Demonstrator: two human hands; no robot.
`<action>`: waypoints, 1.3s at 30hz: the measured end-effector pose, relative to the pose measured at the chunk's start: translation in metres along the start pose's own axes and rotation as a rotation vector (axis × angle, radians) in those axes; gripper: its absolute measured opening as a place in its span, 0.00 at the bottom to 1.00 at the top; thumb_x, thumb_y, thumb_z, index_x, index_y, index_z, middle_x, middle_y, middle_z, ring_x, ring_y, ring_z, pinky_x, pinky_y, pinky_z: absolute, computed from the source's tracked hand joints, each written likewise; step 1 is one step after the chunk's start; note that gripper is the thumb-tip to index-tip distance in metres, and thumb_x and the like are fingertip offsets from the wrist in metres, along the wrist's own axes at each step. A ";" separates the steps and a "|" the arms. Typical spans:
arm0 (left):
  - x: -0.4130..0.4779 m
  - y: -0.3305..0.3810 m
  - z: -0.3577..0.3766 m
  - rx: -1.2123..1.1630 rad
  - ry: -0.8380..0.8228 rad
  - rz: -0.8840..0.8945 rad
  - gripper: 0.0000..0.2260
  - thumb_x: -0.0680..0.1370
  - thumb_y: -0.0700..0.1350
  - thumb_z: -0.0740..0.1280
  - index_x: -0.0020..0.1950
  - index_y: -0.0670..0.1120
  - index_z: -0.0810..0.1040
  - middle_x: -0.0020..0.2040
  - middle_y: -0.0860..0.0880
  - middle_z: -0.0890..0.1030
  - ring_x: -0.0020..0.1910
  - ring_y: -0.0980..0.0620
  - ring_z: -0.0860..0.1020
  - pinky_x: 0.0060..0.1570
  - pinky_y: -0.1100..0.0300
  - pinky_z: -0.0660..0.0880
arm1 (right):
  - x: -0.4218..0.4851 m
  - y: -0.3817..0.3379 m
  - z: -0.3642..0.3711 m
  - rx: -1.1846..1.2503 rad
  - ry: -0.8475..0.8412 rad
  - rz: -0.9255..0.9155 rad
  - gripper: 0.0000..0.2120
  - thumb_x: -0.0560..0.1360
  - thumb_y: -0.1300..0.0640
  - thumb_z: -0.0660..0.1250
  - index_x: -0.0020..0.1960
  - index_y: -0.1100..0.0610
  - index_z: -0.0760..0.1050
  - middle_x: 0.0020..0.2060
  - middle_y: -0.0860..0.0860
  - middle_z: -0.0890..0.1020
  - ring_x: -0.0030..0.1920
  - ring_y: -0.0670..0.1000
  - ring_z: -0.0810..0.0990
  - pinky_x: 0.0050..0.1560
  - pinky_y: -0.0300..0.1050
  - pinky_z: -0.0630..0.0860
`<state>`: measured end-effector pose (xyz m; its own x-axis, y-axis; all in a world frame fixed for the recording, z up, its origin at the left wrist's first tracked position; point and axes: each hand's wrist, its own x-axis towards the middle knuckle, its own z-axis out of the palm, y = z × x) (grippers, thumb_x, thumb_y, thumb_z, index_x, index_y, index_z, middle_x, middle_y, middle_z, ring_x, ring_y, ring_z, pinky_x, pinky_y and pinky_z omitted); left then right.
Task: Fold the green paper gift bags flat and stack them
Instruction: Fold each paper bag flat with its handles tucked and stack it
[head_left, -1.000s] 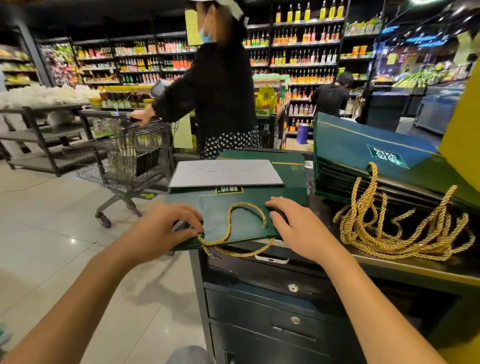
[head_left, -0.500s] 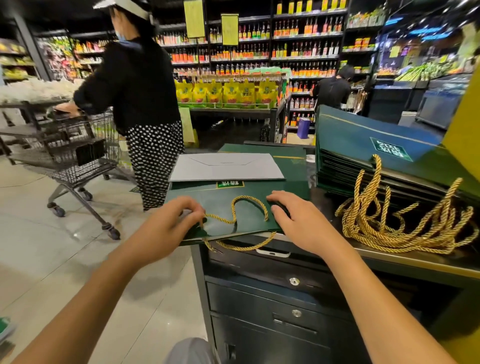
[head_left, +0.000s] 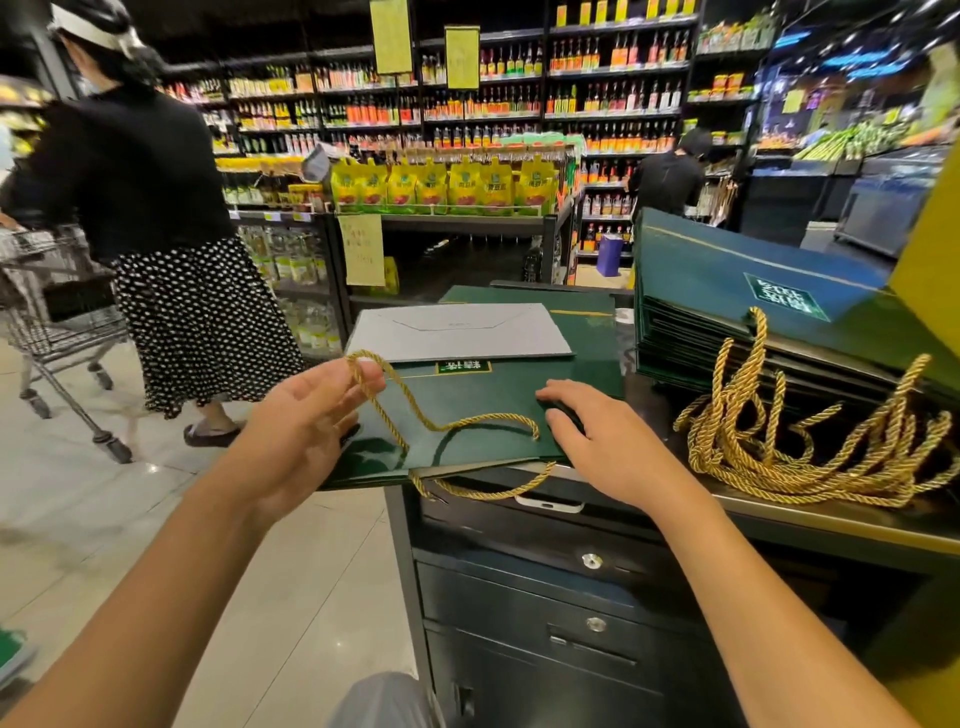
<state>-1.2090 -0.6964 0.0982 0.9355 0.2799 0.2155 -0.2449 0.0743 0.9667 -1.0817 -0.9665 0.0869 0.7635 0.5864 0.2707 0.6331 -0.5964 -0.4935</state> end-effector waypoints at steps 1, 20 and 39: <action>-0.001 -0.001 0.001 0.035 -0.011 -0.008 0.18 0.71 0.59 0.76 0.51 0.46 0.86 0.56 0.48 0.85 0.61 0.48 0.81 0.63 0.53 0.71 | 0.000 0.000 0.000 0.001 0.001 0.000 0.17 0.86 0.53 0.56 0.73 0.50 0.71 0.70 0.47 0.75 0.70 0.50 0.72 0.71 0.46 0.65; -0.029 -0.001 0.001 -0.025 0.335 -0.227 0.06 0.83 0.38 0.64 0.56 0.39 0.78 0.49 0.43 0.85 0.44 0.50 0.86 0.38 0.60 0.83 | -0.022 -0.042 0.002 -0.128 0.004 -0.210 0.41 0.71 0.25 0.62 0.77 0.44 0.64 0.72 0.41 0.72 0.70 0.45 0.71 0.71 0.52 0.69; -0.027 0.016 0.039 -0.147 0.131 -0.161 0.18 0.85 0.53 0.58 0.67 0.41 0.75 0.58 0.38 0.84 0.55 0.41 0.85 0.50 0.54 0.84 | -0.010 -0.087 -0.031 0.507 0.589 -0.151 0.19 0.80 0.69 0.61 0.67 0.55 0.76 0.50 0.46 0.83 0.54 0.45 0.82 0.70 0.51 0.73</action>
<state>-1.2279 -0.7398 0.1134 0.9267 0.3745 0.0318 -0.1391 0.2632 0.9546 -1.1402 -0.9376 0.1523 0.7056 0.1697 0.6880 0.7079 -0.1279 -0.6946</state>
